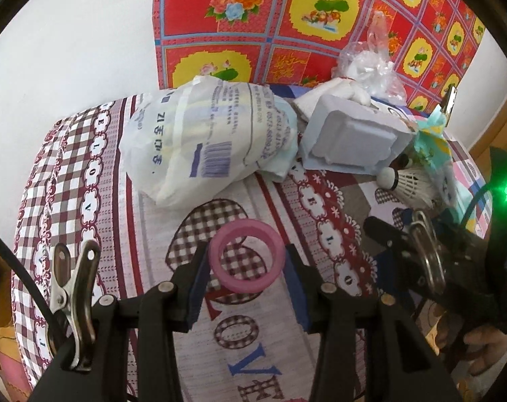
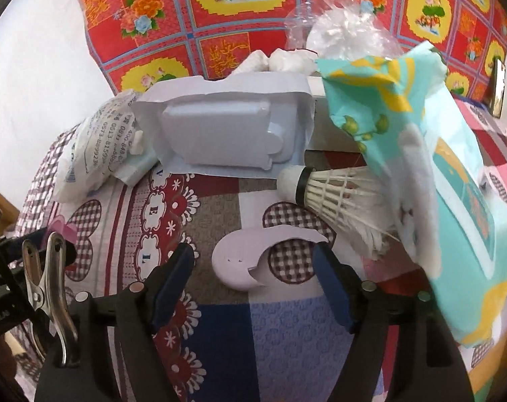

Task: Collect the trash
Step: 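Close the right gripper on the pale pink plastic piece while the left gripper holds the pink ring, then carry the pink ring and pale pink piece in both grippers to the red bucket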

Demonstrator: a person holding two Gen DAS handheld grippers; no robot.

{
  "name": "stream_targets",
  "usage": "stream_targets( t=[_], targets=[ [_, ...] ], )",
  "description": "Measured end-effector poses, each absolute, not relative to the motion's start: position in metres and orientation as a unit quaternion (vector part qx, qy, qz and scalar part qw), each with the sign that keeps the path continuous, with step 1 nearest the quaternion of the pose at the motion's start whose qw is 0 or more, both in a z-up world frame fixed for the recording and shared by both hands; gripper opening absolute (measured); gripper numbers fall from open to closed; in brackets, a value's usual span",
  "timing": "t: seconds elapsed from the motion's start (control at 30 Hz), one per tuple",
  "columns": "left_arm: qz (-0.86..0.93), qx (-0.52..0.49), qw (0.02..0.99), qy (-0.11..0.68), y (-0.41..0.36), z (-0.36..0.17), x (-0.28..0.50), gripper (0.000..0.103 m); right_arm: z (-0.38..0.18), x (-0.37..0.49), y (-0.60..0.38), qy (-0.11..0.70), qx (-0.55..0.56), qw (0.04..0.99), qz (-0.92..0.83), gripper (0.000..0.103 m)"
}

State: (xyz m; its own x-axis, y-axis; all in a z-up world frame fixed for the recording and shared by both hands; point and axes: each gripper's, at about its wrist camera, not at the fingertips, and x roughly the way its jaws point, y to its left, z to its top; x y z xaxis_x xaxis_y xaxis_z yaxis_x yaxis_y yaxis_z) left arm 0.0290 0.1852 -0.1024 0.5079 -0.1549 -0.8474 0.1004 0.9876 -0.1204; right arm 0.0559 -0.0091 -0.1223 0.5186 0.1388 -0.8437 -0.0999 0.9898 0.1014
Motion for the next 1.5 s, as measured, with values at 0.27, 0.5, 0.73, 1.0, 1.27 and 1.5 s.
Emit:
stream_targets(
  t=[0.27,0.5,0.73,1.0,1.27,1.5],
  targets=[
    [-0.081,-0.026,0.867,0.491,0.193,-0.104,0.027,0.045,-0.122,0.049,-0.01,0.471,-0.005,0.881,0.05,0.039],
    [-0.084,-0.024,0.868,0.489,0.199,-0.101,0.025,0.045,-0.119,0.042,-0.009,0.474,0.018,0.878,0.061,0.036],
    [-0.078,-0.028,0.869,0.488,0.203,-0.097,0.017,0.045,-0.109,0.027,-0.001,0.475,0.014,0.874,0.097,0.036],
    [-0.055,-0.047,0.871,0.487,0.206,-0.089,0.008,0.045,-0.094,0.014,0.009,0.473,0.015,0.867,0.154,0.036],
    [-0.029,-0.072,0.874,0.479,0.206,-0.074,-0.01,0.045,-0.075,-0.003,0.017,0.47,0.006,0.858,0.206,0.036],
    [-0.008,-0.092,0.878,0.47,0.209,-0.06,-0.027,0.045,-0.057,-0.013,0.027,0.455,0.002,0.856,0.245,0.036]
  ],
)
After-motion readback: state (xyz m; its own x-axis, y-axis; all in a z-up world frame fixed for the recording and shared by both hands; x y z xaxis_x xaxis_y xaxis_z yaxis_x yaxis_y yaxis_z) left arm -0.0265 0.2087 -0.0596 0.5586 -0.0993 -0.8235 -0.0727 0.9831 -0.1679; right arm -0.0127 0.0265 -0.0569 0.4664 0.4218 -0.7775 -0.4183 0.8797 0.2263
